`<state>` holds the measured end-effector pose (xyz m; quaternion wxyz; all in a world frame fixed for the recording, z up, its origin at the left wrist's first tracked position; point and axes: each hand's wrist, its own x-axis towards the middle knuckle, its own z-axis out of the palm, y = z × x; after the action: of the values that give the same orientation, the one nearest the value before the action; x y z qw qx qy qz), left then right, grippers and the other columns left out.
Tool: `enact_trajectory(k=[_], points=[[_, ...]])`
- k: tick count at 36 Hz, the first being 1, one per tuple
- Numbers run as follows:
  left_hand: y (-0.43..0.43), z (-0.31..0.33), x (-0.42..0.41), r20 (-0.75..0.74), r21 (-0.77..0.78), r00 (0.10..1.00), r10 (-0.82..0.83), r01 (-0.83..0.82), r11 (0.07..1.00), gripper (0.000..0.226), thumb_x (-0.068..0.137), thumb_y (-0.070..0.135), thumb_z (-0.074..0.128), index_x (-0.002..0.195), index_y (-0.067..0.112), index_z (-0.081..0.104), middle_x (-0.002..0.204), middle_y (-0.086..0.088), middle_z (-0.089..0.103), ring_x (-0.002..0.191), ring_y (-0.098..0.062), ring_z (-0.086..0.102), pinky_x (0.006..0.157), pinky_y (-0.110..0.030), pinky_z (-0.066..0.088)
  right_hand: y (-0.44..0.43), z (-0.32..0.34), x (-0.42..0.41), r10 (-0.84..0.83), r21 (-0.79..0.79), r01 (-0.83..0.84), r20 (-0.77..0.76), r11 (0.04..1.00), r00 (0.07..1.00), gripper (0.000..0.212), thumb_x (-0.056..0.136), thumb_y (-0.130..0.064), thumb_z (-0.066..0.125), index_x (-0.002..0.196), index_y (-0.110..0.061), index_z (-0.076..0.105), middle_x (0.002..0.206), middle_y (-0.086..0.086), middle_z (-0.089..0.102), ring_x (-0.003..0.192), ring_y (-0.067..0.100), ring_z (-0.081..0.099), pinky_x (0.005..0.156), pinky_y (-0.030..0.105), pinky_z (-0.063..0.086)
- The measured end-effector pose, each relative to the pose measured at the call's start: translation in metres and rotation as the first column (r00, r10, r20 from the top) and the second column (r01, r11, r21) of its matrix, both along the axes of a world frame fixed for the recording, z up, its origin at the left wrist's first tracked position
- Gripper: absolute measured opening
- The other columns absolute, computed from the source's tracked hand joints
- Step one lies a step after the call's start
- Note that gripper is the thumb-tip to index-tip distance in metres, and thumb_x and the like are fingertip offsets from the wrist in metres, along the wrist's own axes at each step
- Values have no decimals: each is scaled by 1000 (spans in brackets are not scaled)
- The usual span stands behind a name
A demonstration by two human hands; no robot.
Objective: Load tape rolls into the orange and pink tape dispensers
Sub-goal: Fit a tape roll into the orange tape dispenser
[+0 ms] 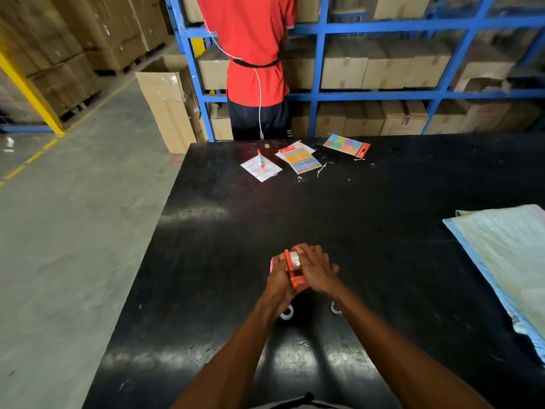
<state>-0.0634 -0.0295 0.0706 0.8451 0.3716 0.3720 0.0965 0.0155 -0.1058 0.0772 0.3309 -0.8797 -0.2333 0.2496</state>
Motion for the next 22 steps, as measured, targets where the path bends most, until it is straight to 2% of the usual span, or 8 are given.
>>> enact_trajectory(k=[4, 8, 11, 13, 15, 18, 20, 22], points=[[13, -7, -6, -2, -2, 1000, -14, 14, 1000, 56, 90, 53, 56, 123, 8, 62, 120, -20, 68, 110, -33, 66, 98, -50, 52, -1, 11, -1, 55, -29, -56, -18, 998, 998, 37, 104, -46, 24, 132, -48, 48, 150, -11, 36, 144, 21, 24, 116, 66, -2], [18, -10, -13, -44, -43, 995, -85, 84, 996, 77, 80, 69, 58, 122, 5, 64, 106, -16, 69, 91, -27, 66, 79, -39, 54, -3, 19, 3, 125, -80, -122, 38, 989, 991, 39, 103, -48, 25, 137, -53, 45, 161, -19, 22, 151, 18, 9, 112, 71, -12], [21, -11, -12, -16, -52, 996, -88, 87, 995, 72, 85, 64, 54, 118, 1, 63, 93, -15, 69, 78, -22, 66, 70, -33, 54, -3, 27, 4, 150, -110, -138, 104, 984, 983, 39, 102, -51, 29, 138, -54, 45, 163, -17, 19, 152, 20, 5, 109, 73, -13], [21, -5, -9, 6, -23, 998, -62, 62, 998, 63, 88, 59, 54, 109, 0, 66, 82, -14, 69, 69, -21, 64, 66, -32, 55, -2, 32, 5, 140, -104, -122, 197, 987, 970, 38, 101, -48, 37, 137, -51, 47, 160, -14, 24, 150, 21, 12, 110, 73, -8], [23, -2, -6, 25, -24, 1000, -17, 17, 1000, 54, 89, 54, 56, 99, 3, 69, 76, -14, 70, 68, -23, 64, 71, -38, 54, -2, 38, 3, 111, 3, -117, 293, 993, 950, 35, 98, -43, 47, 133, -46, 52, 151, -13, 36, 144, 16, 28, 115, 71, 5], [29, -1, -5, 29, -33, 998, 61, -60, 998, 52, 91, 51, 55, 100, 1, 68, 90, -19, 69, 84, -31, 65, 86, -48, 54, -3, 45, -1, 213, 137, -275, 349, 952, 913, 31, 92, -38, 56, 123, -40, 57, 130, -17, 51, 126, 4, 48, 111, 58, 27], [31, 1, -8, 54, -51, 995, 81, -78, 996, 54, 92, 49, 54, 108, 0, 66, 98, -19, 67, 89, -30, 65, 79, -43, 58, -1, 50, -4, 313, 105, -372, 363, 922, 878, 35, 88, -41, 59, 123, -40, 56, 126, -19, 54, 121, 2, 51, 107, 53, 34], [33, 3, -9, 74, -96, 993, 87, -80, 992, 50, 94, 49, 51, 108, 4, 67, 102, -18, 68, 90, -28, 66, 72, -38, 59, 1, 52, -6, 327, 168, -400, 344, 901, 880, 39, 85, -41, 61, 124, -39, 56, 124, -19, 55, 117, 2, 54, 102, 47, 44]])
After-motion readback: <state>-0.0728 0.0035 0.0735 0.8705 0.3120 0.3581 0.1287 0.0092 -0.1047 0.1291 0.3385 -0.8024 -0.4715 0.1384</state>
